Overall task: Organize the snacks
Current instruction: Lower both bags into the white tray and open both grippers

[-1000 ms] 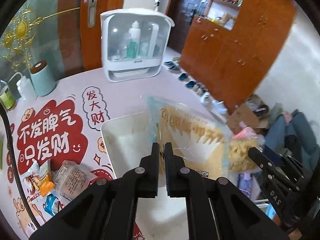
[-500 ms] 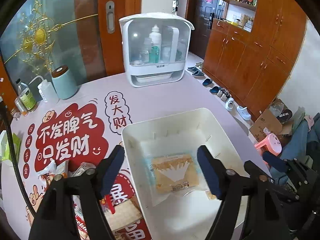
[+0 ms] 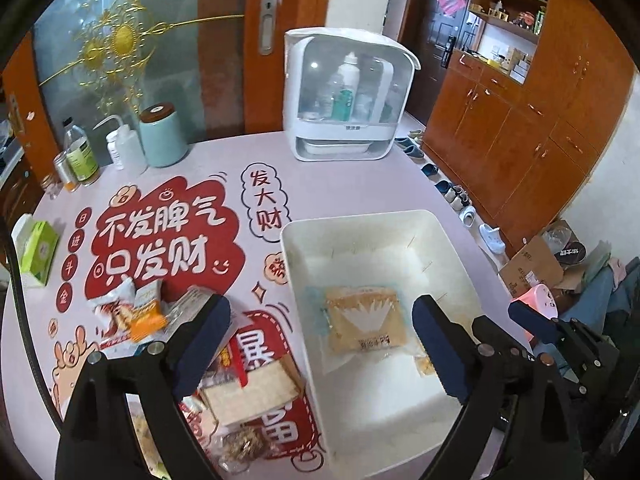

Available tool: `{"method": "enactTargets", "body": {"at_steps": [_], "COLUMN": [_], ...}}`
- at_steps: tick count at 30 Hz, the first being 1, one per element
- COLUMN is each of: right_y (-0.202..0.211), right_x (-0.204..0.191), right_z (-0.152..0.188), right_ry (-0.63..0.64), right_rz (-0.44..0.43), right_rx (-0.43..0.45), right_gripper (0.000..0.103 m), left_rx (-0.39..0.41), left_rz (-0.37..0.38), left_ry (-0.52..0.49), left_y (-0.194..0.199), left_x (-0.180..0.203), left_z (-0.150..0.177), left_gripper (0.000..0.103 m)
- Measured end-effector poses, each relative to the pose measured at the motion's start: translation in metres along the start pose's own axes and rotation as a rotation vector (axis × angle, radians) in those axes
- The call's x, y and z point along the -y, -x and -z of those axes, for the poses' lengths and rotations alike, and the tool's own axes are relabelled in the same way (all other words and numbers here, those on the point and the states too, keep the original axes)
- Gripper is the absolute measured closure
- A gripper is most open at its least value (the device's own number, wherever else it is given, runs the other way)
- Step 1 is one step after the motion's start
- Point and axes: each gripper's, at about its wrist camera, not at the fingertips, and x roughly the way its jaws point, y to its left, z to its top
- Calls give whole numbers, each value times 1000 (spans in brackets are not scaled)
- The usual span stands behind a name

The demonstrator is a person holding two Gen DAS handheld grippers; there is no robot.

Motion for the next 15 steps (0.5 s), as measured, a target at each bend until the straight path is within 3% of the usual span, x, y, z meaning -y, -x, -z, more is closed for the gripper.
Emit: {"method": "enactTargets", "body": {"at_steps": [4,15], "right_y": [8,29], "right_x": [-11,-45], "right_z": [4,19], "right_ry": [7,7], "right_rz": [-15,-45], "right_rx": [3,4], "right_gripper": [52,52], "left_rx": [26,36], "left_rz": [-14,-62], "left_ry": [11,8], "left_y": [19,60], "left_x": [-10,-44], "left_z": [11,40], "left_gripper": [1,1]}}
